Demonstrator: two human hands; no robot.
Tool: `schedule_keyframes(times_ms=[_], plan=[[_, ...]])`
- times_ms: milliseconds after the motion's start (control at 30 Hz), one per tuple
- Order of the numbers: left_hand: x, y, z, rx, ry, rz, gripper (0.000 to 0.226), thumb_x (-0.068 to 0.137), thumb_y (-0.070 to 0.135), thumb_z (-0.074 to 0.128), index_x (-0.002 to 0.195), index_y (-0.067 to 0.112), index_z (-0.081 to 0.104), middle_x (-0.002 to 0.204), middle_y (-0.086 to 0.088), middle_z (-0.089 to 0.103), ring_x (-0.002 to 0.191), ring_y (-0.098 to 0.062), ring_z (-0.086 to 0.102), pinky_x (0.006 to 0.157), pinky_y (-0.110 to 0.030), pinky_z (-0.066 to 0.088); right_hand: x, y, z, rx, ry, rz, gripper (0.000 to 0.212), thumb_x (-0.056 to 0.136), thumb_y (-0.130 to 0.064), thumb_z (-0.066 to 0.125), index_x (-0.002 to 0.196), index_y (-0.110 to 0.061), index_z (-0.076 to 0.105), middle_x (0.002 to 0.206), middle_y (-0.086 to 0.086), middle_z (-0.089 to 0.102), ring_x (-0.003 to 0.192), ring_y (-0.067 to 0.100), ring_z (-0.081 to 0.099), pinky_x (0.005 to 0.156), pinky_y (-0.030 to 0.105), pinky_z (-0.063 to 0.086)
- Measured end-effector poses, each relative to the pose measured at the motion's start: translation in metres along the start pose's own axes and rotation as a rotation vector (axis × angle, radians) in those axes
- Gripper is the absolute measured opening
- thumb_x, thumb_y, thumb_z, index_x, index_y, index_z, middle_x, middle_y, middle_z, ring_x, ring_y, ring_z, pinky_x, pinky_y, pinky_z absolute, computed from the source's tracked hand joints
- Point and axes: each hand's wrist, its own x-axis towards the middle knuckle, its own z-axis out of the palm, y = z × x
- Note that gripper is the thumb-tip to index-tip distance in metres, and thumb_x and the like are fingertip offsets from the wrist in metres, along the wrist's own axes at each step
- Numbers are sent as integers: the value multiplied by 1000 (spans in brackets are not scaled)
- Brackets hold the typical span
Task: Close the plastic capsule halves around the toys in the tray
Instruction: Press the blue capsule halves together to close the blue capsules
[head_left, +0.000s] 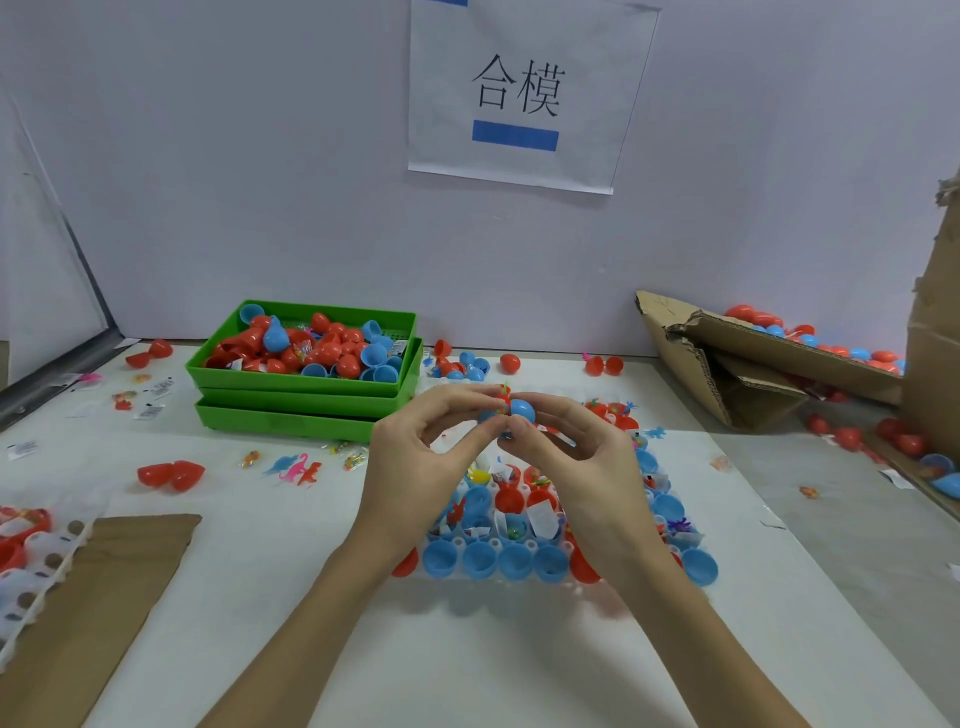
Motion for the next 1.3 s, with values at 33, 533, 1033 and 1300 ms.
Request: schedule_keyframes(times_ms=[33, 533, 1033, 1300], plan=[[0, 0, -1, -1, 6, 23, 24, 89, 16, 77, 112, 13, 78, 117, 4, 76, 116, -15, 71, 98, -36, 60, -1, -1, 1, 24, 3, 4, 25, 89, -31, 76, 113, -27, 75, 107, -10, 77, 97, 12, 76, 78, 17, 58], [-7, -3, 3, 337, -72, 287, 36, 90, 5, 78, 125, 9, 70, 121, 1, 73, 111, -11, 69, 96, -32, 59, -2, -2, 7, 292, -3, 211, 28, 82, -32, 78, 109, -28, 80, 116, 0, 76, 112, 18, 72, 91, 29, 59], [-8, 10, 15, -111, 46, -182, 24, 90, 20, 76, 110, 20, 62, 108, 5, 79, 103, -11, 76, 88, -32, 63, -3, 2, 7, 141, -14, 105, 26, 91, -25, 77, 117, -26, 76, 112, -7, 77, 106, 10, 73, 86, 19, 58], [-7, 8, 8, 174, 27, -15, 16, 92, 23, 75, 108, 22, 76, 107, 11, 78, 98, -1, 74, 85, -22, 62, -4, 4, 8, 88, 20, 73, 25, 88, -31, 77, 113, -27, 76, 108, -7, 77, 102, 12, 74, 81, 18, 58]])
